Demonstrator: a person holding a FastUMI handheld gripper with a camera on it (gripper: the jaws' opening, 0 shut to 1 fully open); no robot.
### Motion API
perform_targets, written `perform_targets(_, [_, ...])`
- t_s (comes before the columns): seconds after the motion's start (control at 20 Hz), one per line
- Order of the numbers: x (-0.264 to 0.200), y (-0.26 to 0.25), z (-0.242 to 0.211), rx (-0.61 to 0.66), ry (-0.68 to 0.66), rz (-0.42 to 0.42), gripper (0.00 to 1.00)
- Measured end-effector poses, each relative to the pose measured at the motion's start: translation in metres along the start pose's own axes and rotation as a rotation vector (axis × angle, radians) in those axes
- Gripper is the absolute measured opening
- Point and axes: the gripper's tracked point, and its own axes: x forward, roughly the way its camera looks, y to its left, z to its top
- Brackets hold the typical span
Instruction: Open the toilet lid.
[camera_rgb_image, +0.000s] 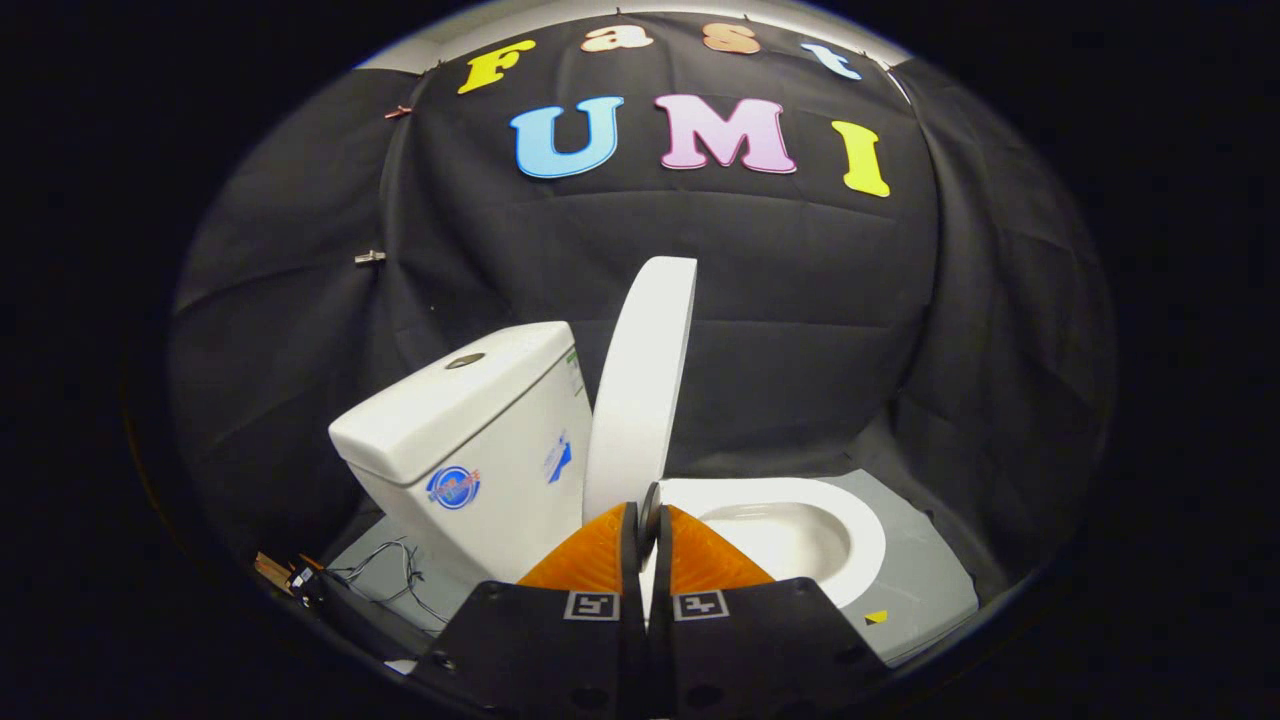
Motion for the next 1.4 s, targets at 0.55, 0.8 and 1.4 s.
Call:
perform_targets(0.55, [0.010,0.074,0.002,-0.090,-0.002,0.107,0.05])
perform_targets(0.8, [0.012,0.084,0.000,-0.099,0.002,0.120,0.05])
perform_targets(1.4, [-0.035,0.042,0.036,-0.031,-0.088,0.119,0.78])
